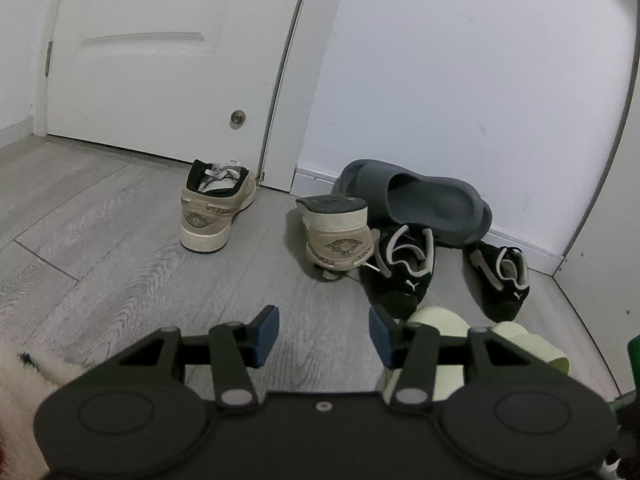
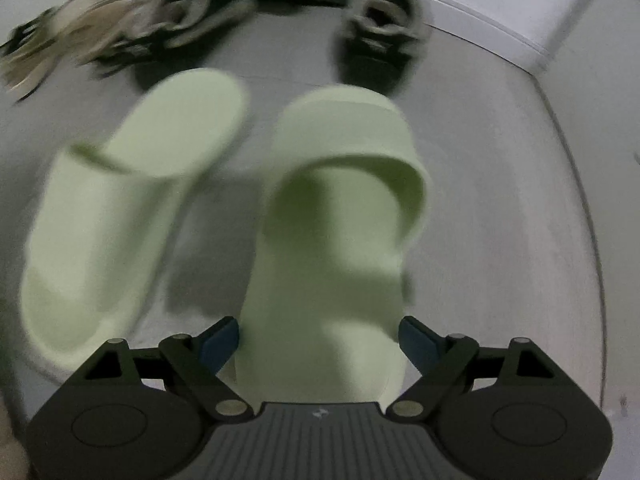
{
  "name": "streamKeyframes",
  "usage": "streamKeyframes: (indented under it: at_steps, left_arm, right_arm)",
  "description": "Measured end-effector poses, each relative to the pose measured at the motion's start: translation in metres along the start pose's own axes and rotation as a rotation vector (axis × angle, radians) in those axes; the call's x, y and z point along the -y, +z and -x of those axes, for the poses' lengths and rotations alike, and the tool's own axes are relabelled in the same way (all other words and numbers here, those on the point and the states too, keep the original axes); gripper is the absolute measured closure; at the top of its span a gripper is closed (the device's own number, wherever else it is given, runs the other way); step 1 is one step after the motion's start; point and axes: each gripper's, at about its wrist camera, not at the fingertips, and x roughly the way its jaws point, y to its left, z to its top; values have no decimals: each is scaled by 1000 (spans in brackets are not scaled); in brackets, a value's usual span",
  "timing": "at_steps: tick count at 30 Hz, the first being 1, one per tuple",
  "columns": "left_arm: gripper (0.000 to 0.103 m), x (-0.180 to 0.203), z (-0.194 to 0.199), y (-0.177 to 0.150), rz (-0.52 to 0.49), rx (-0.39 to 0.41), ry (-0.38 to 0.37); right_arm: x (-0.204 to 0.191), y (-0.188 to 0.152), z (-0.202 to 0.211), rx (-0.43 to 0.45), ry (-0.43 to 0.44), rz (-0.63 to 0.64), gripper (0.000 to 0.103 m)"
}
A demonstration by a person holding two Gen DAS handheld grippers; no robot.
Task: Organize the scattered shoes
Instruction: 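Grasp one pale green slide with the right tool and lift it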
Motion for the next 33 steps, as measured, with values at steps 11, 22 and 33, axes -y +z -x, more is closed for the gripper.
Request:
streamKeyframes:
  at_steps: [11,22,33]
  left_arm:
    - [52,3,-4,-1,-6,-11,5]
    - [52,6,-5,-4,-25,-18,17]
    - [52,5,-1,-6,-33,-3,2]
  right_arm:
    - [36,4,19,272,-40,-248,16]
    - [41,24,-3,339,237,-328,37]
    - [8,16,-15,211,366,-97,79]
